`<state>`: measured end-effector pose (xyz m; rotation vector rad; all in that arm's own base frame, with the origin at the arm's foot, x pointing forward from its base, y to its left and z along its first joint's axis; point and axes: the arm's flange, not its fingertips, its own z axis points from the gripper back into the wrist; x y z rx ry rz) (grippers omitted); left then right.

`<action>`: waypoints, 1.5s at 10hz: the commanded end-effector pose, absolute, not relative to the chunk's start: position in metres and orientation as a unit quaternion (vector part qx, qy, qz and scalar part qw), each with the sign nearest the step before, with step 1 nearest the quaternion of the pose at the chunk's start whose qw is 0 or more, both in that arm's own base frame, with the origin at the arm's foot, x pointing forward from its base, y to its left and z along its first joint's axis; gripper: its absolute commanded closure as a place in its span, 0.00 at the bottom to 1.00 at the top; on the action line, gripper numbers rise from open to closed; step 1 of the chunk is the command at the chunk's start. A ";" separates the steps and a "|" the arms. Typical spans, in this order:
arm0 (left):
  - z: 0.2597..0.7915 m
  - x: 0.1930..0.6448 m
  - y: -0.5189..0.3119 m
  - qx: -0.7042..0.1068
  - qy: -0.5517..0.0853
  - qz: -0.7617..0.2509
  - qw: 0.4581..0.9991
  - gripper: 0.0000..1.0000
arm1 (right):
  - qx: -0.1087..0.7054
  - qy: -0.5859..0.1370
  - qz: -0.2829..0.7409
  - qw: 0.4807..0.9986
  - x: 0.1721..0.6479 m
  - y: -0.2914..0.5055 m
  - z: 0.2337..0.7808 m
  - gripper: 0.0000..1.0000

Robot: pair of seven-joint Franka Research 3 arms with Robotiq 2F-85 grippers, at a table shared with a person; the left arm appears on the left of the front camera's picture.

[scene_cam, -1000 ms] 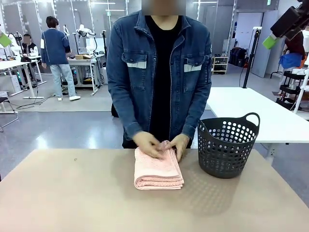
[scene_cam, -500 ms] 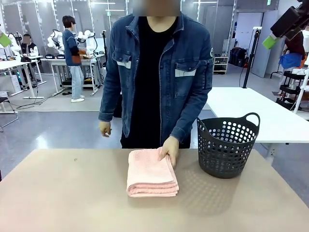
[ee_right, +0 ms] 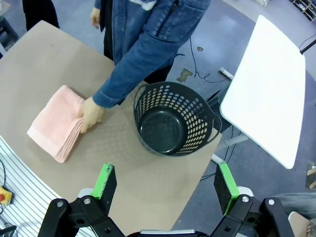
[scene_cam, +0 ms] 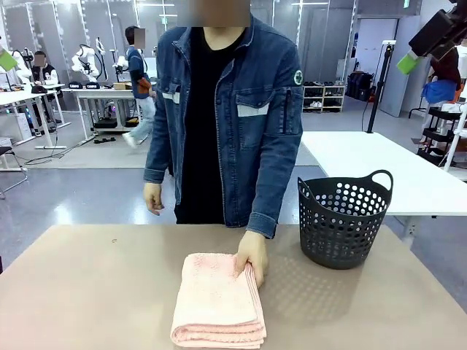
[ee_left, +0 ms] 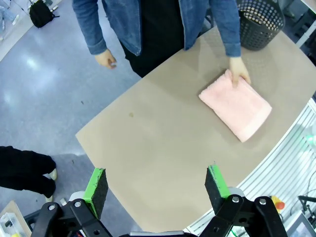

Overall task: Fold the towel.
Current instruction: Pick up the 100 cm Hotel Towel and place it on the left side of the table.

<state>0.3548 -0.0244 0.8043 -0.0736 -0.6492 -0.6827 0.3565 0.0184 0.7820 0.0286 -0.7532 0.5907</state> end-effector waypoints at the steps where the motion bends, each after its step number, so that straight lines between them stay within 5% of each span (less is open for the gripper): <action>1: 0.809 0.355 -0.025 -0.042 -0.308 -0.326 0.893 0.00 | 0.014 -0.362 0.281 0.888 0.356 0.018 0.783 0.00; 15: 0.809 0.355 -0.025 -0.042 -0.308 -0.326 0.893 0.00 | 0.014 -0.362 0.281 0.888 0.356 0.018 0.783 0.00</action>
